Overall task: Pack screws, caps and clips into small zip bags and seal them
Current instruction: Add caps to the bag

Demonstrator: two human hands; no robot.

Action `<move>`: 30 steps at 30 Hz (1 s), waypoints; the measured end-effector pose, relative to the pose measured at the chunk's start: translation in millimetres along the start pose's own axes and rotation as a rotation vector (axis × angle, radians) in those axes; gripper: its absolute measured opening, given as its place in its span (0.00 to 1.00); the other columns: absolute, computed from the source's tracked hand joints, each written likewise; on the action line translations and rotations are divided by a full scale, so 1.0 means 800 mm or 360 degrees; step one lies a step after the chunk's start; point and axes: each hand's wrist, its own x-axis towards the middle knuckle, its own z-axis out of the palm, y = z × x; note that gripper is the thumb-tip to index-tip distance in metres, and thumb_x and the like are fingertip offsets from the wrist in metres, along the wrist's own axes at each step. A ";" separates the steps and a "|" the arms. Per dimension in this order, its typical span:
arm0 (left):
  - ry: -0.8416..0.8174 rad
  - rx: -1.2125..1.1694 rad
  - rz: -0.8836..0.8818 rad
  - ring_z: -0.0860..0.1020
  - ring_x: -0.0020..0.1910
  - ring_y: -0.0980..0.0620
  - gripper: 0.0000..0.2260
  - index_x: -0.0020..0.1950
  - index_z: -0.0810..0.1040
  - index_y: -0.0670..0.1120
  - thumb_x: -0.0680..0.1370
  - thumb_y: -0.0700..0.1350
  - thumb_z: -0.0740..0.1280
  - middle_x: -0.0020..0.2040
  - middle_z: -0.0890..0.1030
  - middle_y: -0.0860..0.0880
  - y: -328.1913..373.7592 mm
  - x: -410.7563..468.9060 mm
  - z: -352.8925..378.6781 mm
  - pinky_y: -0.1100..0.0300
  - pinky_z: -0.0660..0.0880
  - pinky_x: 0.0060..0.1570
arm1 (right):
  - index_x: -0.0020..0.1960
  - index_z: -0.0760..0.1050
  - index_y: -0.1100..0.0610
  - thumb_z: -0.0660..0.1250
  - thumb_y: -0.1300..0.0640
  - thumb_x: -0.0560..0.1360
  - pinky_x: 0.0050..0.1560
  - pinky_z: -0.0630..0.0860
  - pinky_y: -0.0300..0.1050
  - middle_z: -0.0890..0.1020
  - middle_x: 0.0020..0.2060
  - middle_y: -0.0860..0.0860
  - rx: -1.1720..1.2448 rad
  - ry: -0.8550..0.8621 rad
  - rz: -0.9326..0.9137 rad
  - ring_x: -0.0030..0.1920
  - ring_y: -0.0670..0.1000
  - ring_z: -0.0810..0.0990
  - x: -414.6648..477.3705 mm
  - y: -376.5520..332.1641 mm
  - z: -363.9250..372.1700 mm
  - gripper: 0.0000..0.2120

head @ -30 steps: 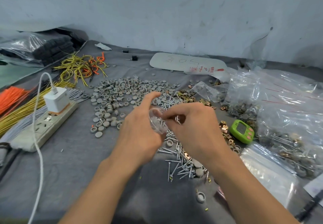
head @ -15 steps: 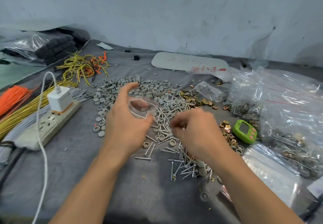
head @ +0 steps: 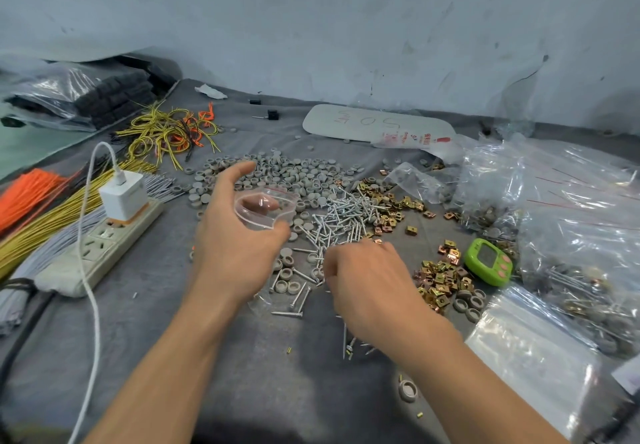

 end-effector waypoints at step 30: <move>0.0016 -0.1162 -0.0369 0.85 0.49 0.54 0.23 0.63 0.77 0.49 0.76 0.26 0.67 0.50 0.87 0.48 -0.009 0.026 -0.055 0.62 0.79 0.49 | 0.51 0.84 0.47 0.71 0.52 0.77 0.52 0.80 0.46 0.86 0.45 0.49 0.0179 -0.0143 0.0085 0.49 0.54 0.83 0.044 -0.039 0.018 0.05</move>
